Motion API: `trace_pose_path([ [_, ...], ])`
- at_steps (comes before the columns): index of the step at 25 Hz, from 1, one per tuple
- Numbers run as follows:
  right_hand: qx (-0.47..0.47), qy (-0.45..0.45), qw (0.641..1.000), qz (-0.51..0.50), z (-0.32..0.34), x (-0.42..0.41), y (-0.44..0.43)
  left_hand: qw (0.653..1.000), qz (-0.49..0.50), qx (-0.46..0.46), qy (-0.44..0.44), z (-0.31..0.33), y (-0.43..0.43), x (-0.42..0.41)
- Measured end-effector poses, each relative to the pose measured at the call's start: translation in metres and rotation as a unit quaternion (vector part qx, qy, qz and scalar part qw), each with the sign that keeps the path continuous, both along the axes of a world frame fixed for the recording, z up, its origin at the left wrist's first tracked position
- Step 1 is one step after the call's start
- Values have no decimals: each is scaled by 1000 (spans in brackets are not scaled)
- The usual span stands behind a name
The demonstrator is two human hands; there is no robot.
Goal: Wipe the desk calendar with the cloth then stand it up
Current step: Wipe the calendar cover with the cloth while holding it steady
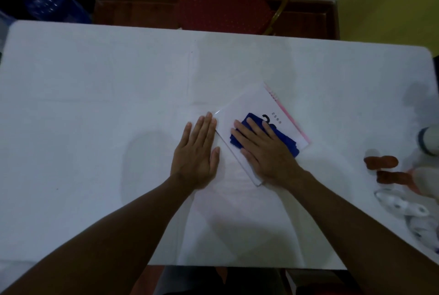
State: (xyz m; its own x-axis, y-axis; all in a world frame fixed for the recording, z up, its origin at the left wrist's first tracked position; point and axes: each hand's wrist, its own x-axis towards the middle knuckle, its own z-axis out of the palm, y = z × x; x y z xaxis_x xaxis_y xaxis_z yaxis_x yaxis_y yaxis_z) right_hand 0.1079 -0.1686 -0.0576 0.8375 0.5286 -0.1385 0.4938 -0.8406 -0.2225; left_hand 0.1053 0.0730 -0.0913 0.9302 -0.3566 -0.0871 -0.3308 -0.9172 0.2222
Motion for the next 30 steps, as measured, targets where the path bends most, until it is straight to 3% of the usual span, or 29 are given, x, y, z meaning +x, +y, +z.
trace_pose_path([
  [4,18,41,998,-47,6,52,35,1000,2,5,9,2,0,0],
  [7,17,42,997,-63,4,42,44,1000,0,7,11,4,-1,0],
  [12,15,41,999,32,5,-28,12,1000,-1,5,12,6,-1,-1],
  [15,5,41,995,88,5,-16,-4,1000,-1,-3,8,6,-1,0],
  [20,26,32,997,-67,7,54,25,1000,-1,5,7,6,0,0],
  [23,25,22,995,-93,5,48,36,1000,-2,7,7,6,0,-1],
  [30,15,38,998,50,3,-56,-16,1000,-2,-4,-8,3,0,-1],
])
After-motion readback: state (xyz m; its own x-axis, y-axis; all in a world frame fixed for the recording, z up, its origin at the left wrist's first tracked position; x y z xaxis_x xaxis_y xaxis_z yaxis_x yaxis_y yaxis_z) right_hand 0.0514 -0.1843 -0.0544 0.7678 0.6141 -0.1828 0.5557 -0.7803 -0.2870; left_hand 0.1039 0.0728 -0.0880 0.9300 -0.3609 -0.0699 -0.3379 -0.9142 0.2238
